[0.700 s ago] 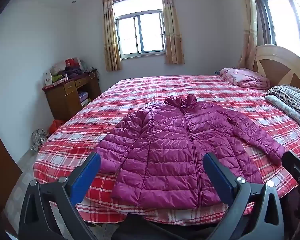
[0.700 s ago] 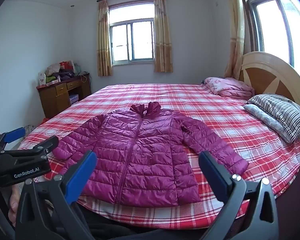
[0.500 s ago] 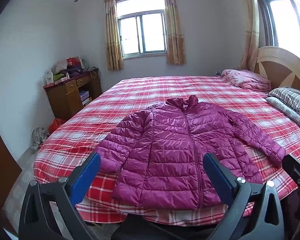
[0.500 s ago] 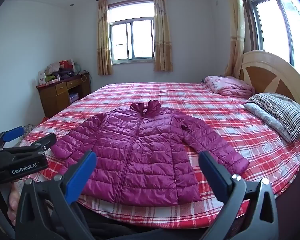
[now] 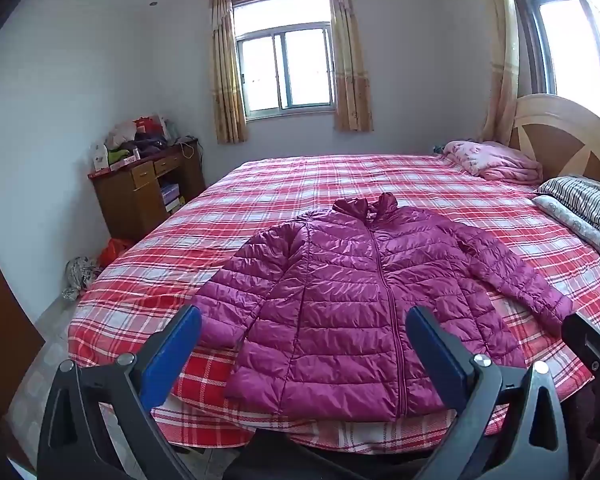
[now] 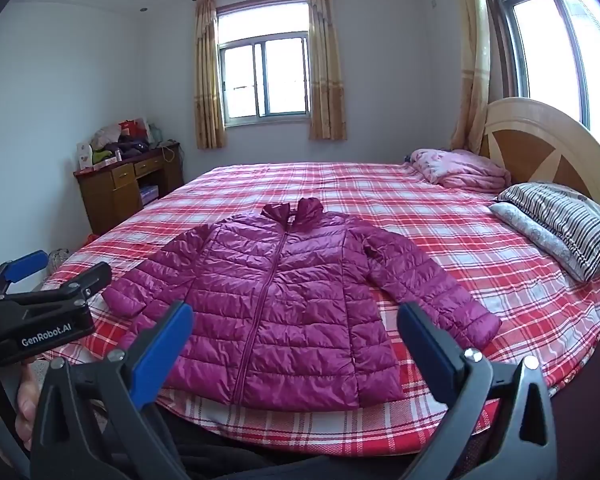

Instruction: Fold large clothes

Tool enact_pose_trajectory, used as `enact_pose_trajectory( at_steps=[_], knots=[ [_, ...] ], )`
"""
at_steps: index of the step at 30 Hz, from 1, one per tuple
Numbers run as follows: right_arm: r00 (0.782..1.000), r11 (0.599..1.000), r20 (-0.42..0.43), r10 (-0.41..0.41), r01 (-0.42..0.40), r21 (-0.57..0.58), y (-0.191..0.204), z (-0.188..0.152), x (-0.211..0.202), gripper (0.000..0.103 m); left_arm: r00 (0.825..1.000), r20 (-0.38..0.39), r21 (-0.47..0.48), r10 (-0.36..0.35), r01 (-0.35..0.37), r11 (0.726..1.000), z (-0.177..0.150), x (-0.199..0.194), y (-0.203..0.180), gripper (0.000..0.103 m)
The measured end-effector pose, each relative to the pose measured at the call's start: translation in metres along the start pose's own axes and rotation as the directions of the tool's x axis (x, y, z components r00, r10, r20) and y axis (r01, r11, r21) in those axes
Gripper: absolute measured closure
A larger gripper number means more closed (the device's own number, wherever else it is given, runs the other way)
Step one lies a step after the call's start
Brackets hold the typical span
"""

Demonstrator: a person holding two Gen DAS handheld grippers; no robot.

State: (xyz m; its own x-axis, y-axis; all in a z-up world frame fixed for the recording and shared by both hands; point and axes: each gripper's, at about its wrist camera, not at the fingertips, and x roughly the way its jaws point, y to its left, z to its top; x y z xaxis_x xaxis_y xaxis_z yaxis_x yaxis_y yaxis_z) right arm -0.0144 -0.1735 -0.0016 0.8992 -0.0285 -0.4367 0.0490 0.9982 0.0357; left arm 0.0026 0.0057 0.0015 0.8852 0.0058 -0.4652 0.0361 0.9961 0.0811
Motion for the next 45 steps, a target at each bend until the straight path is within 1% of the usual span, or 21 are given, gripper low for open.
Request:
enact_pose_trajectory(
  at_steps=[26, 45],
  knots=[
    [1.000, 1.000, -0.010, 0.002, -0.002, 0.004, 0.0007, -0.0040, 0.0033, 0.000, 1.000, 0.013, -0.005, 0.007, -0.007, 1.000, 0.0031, -0.0001, 0.0013, 0.001],
    [1.000, 1.000, -0.025, 0.006, -0.006, 0.012, 0.0022, -0.0077, 0.0057, 0.000, 1.000, 0.008, -0.008, 0.007, -0.007, 1.000, 0.0024, 0.0000, 0.0015, 0.001]
  ],
)
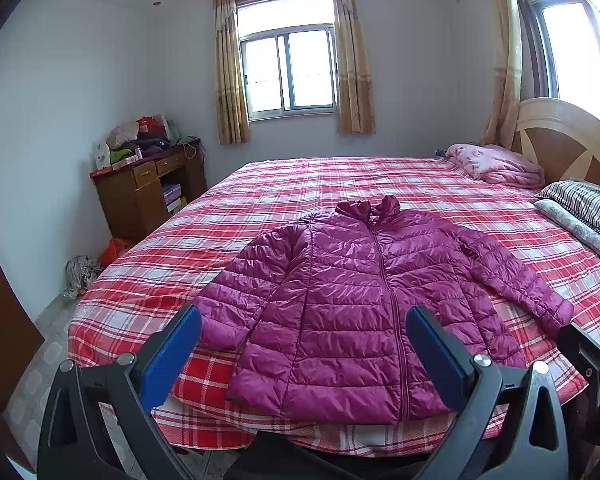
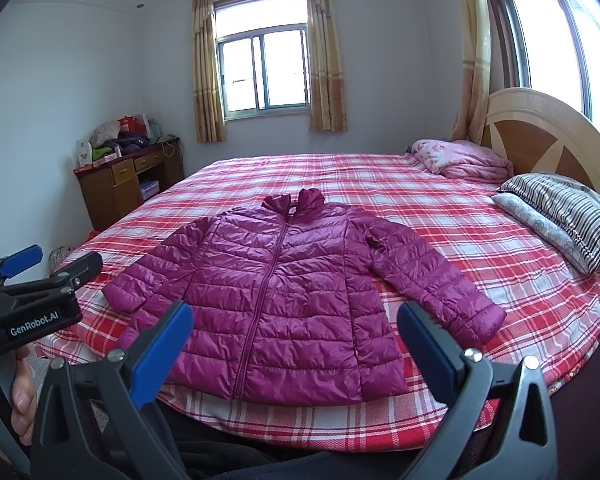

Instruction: Fold large clothes

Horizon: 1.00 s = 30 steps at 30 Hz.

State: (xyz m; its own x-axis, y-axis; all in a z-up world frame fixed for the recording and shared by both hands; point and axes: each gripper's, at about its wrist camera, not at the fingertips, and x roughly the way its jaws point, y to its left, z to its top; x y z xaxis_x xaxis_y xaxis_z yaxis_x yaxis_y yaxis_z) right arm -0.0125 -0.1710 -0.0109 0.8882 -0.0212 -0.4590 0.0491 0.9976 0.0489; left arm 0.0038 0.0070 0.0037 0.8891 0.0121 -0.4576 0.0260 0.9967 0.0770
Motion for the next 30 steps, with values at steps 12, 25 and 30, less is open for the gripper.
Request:
enact_pose_trajectory(
  at_steps=[12, 25, 30],
  knots=[
    [1.000, 1.000, -0.003, 0.001, -0.001, 0.001, -0.0007, -0.0006, 0.0005, 0.000, 1.000, 0.001, -0.004, 0.000, 0.000, 1.000, 0.0009, 0.0006, 0.0022, 0.001],
    [1.000, 1.000, -0.011, 0.004, -0.004, 0.003, -0.0008, -0.0040, 0.0025, 0.000, 1.000, -0.002, -0.005, -0.003, 0.003, 1.000, -0.0001, 0.0011, 0.0026, 0.001],
    [1.000, 1.000, -0.014, 0.005, -0.005, -0.001, -0.0014, -0.0048, 0.0046, 0.000, 1.000, -0.008, -0.003, -0.009, 0.009, 1.000, -0.0024, 0.0039, 0.0015, 0.001]
  ],
)
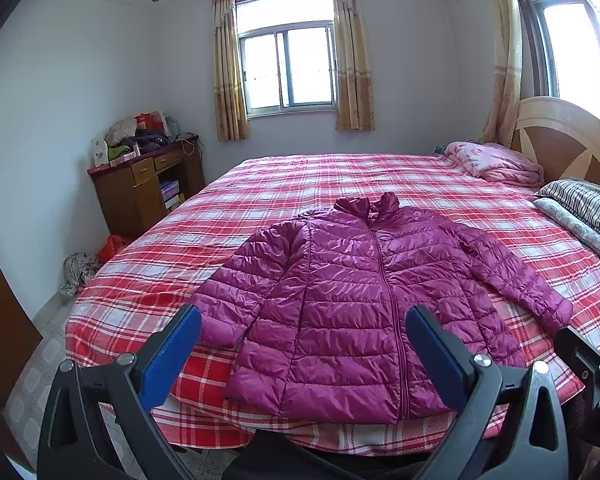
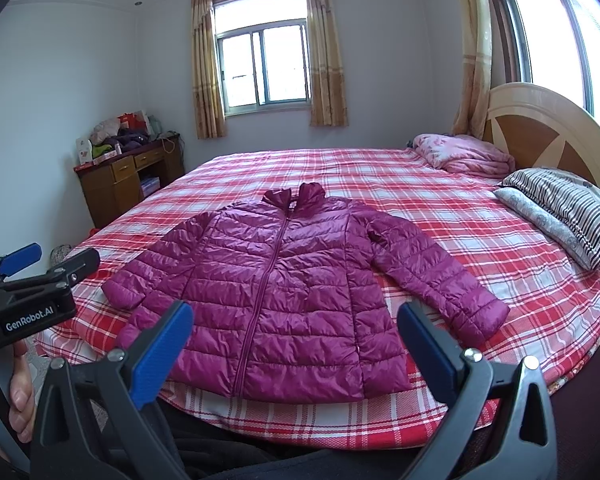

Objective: Fold large clothes
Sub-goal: 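Move the right tool to the sleeve cuff and close on it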

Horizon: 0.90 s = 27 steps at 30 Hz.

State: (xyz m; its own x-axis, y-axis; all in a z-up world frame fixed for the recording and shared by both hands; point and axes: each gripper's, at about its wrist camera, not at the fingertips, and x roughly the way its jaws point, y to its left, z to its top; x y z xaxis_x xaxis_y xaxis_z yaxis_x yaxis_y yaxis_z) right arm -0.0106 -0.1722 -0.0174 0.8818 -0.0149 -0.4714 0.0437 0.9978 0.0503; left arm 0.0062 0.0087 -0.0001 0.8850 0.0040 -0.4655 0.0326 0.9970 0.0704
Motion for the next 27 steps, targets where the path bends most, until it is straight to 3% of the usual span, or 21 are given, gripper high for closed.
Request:
enact_pose_trajectory(
  at_steps=[3, 7, 13, 17, 20, 23, 27],
  knots=[
    [1.000, 1.000, -0.007, -0.001, 0.001, 0.006, -0.009, -0.001, 0.009, 0.000, 1.000, -0.015, 0.010, -0.017, 0.017, 1.000, -0.002, 0.011, -0.002, 0.001],
    [0.998, 0.998, -0.069, 0.006, -0.001, 0.070, -0.046, -0.004, 0.039, 0.000, 1.000, -0.024, 0.015, 0.012, -0.012, 1.000, -0.006, 0.040, -0.001, 0.001],
    [0.987, 0.975, -0.141, -0.075, 0.102, 0.195, -0.118, -0.019, 0.076, 0.000, 0.999, -0.021, 0.029, 0.024, -0.023, 0.999, -0.005, 0.102, -0.002, 0.001],
    [0.968, 0.938, -0.210, -0.137, 0.195, 0.287, -0.175, -0.031, 0.099, 0.000, 0.999, -0.037, 0.020, 0.001, 0.000, 1.000, 0.000, 0.151, -0.006, 0.001],
    [0.946, 0.887, -0.273, -0.176, 0.273, 0.373, -0.219, -0.041, 0.119, 0.003, 0.998, -0.058, -0.009, -0.017, 0.017, 1.000, 0.004, 0.185, -0.008, 0.001],
    [0.933, 0.848, -0.321, -0.164, 0.300, 0.436, -0.246, -0.048, 0.138, 0.015, 0.997, -0.080, 0.006, 0.015, -0.014, 1.000, 0.003, 0.219, -0.015, 0.001],
    [0.914, 0.816, -0.372, -0.160, 0.335, 0.471, -0.269, -0.055, 0.160, 0.022, 0.991, -0.111, 0.043, 0.081, -0.077, 0.996, -0.003, 0.260, -0.022, 0.001]
  ],
)
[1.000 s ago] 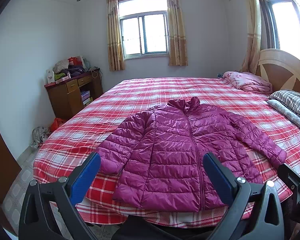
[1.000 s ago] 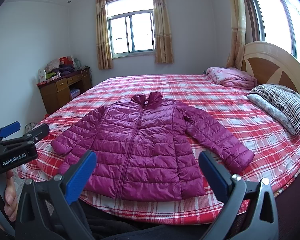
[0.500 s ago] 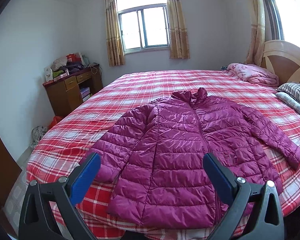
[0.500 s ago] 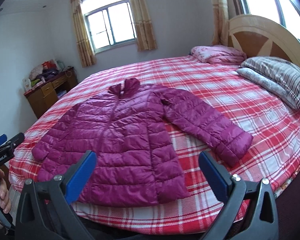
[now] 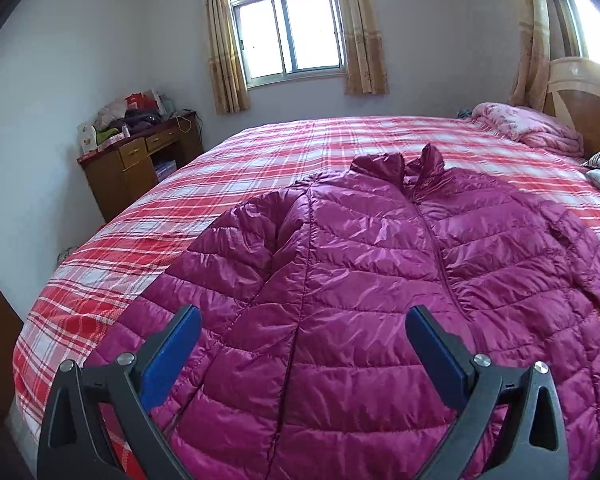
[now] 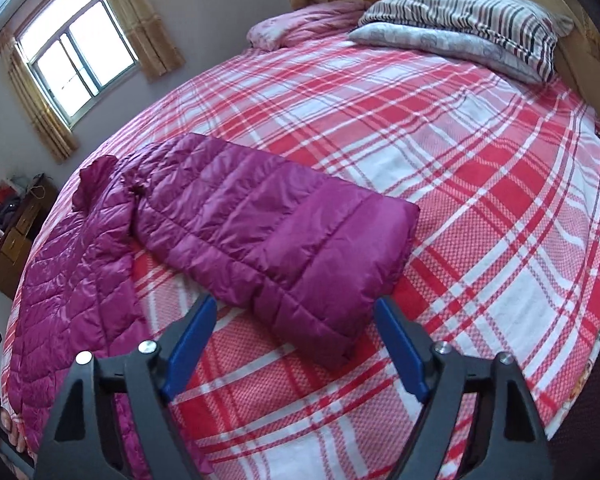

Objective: Fold large clothes
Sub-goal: 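Move the right tool to the sleeve cuff and close on it, then lift the sleeve with the right tool and fold it across the jacket body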

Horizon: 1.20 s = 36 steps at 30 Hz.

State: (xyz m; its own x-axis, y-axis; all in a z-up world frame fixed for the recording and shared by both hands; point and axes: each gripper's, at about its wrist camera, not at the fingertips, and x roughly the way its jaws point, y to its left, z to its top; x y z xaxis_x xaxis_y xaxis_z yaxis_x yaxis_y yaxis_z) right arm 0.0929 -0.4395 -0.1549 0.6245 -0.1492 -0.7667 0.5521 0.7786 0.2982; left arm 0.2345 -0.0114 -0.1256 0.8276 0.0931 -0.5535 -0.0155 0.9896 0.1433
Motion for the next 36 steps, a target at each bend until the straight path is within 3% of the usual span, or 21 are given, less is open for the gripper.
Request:
enact_pose_trajectory(
  at_steps=[3, 5, 6, 7, 10, 18, 23, 27, 31, 36],
  knots=[
    [0.999, 0.999, -0.038, 0.007, -0.006, 0.031, -0.008, 0.001, 0.018, 0.031, 0.999, -0.041, -0.021, 0.000, -0.001, 1.000, -0.005, 0.018, 0.001, 0.001],
    [0.999, 1.000, -0.038, -0.010, 0.009, -0.010, -0.005, -0.001, 0.022, 0.048, 0.998, -0.059, -0.012, 0.009, -0.009, 1.000, -0.010, 0.026, -0.001, 0.001],
    [0.999, 0.999, -0.045, 0.028, -0.029, -0.026, -0.002, -0.001, 0.023, 0.058, 0.998, -0.067, 0.001, 0.014, -0.014, 1.000, -0.012, 0.030, -0.003, 0.001],
    [0.998, 0.998, -0.057, 0.039, -0.041, -0.041, -0.001, 0.000, 0.024, 0.075, 0.997, -0.075, 0.010, 0.014, -0.014, 1.000, -0.014, 0.032, -0.006, 0.001],
    [0.999, 0.996, -0.033, 0.037, -0.040, -0.083, 0.000, 0.004, 0.021, 0.086, 0.995, -0.096, 0.015, 0.012, -0.010, 1.000, -0.017, 0.038, -0.008, 0.001],
    [0.994, 0.978, 0.092, -0.060, 0.077, -0.192, 0.004, 0.039, -0.001, 0.091, 0.996, -0.092, -0.012, 0.014, -0.015, 1.000, -0.013, 0.031, 0.005, 0.001],
    [0.970, 0.946, 0.217, -0.107, 0.167, -0.278, 0.031, 0.066, -0.027, 0.091, 0.996, -0.086, -0.018, 0.012, -0.014, 1.000, -0.007, 0.026, 0.013, 0.001],
    [0.933, 0.885, 0.346, -0.101, 0.244, -0.397, 0.077, 0.077, -0.054, 0.091, 0.996, -0.086, -0.024, 0.015, -0.017, 1.000, -0.004, 0.026, 0.018, 0.001],
    [0.891, 0.805, 0.454, -0.034, 0.293, -0.515, 0.138, 0.078, -0.073, 0.092, 0.996, -0.091, -0.032, 0.011, -0.014, 0.999, -0.003, 0.027, 0.023, 0.001],
    [0.869, 0.717, 0.490, 0.073, 0.296, -0.632, 0.202, 0.064, -0.078, 0.092, 0.996, -0.090, -0.046, 0.008, -0.012, 0.999, 0.000, 0.026, 0.033, 0.001]
  ],
)
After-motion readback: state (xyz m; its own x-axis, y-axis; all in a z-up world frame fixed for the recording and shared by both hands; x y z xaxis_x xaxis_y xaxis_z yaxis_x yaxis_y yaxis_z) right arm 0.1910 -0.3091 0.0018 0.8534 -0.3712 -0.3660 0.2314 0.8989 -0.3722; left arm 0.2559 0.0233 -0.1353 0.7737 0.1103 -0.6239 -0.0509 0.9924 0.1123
